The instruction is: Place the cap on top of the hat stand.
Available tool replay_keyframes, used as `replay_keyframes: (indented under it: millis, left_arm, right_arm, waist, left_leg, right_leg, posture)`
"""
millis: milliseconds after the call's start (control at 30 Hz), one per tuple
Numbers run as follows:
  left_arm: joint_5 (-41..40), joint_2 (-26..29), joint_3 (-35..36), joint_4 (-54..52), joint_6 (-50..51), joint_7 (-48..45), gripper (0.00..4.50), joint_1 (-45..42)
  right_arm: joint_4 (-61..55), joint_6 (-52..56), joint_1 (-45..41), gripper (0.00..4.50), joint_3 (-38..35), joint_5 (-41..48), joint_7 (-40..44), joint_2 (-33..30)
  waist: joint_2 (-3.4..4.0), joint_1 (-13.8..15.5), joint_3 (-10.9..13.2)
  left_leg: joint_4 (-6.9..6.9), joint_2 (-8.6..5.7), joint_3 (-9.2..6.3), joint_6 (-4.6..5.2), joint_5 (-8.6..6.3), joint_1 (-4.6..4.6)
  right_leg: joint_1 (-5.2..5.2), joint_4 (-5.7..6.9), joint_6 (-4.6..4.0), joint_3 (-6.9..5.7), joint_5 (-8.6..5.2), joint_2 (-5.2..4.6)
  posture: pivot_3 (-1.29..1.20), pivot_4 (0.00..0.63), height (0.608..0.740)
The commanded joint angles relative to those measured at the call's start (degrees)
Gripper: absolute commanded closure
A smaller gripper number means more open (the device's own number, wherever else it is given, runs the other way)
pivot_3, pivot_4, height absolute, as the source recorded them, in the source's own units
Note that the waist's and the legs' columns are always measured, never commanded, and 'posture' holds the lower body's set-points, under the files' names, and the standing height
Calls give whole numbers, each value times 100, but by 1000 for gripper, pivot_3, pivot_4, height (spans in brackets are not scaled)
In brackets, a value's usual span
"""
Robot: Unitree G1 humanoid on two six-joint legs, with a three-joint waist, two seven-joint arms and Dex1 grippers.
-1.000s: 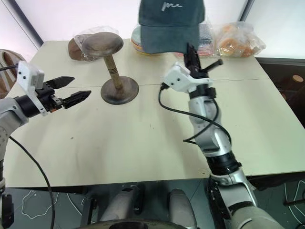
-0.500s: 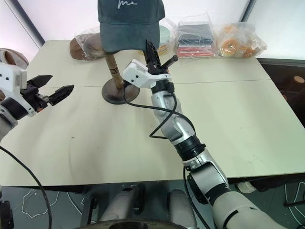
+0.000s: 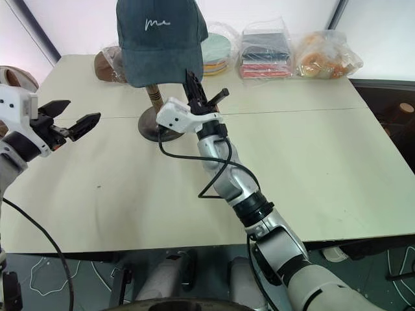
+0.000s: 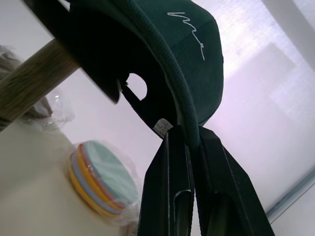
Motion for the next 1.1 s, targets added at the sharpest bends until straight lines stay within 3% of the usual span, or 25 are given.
replay_keyframes:
  millis: [33,933,1033,1100]
  left_arm:
    - [61,42,-2,-98,-72,14,0,-110]
    - [-27,39,151,-309,-1,49,0,169]
    - [-35,47,165,-323,20,51,0,185]
    - [-45,59,190,-338,34,45,0,206]
  right_arm:
    - [-457,-50,29,4450,76,-95,60,96]
    - [-229,-555,589,4450,533,-43,372,121]
    - [-215,-562,631,3451,554,-23,493,101]
    - [-203,-555,663,2463,573,34,703,67]
  waist:
    - [0,0,0]
    - [0,5,0]
    - [0,3,0]
    - [0,4,0]
  left_leg:
    - [-1,0,0,0,0,0]
    - [-2,0,-1,0,-1,0]
    - [-2,0,-1,0,-1,0]
    - [-2,0,-1,0,-1,0]
  right_leg:
    - [0,0,0,0,0,0]
    - [0,0,0,-1,0,0]
    - [0,0,0,0,0,0]
    - [0,0,0,0,0,0]
  posture:
    - [0,150,740]
    - [0,150,740]
    - [0,150,740]
    - [0,150,740]
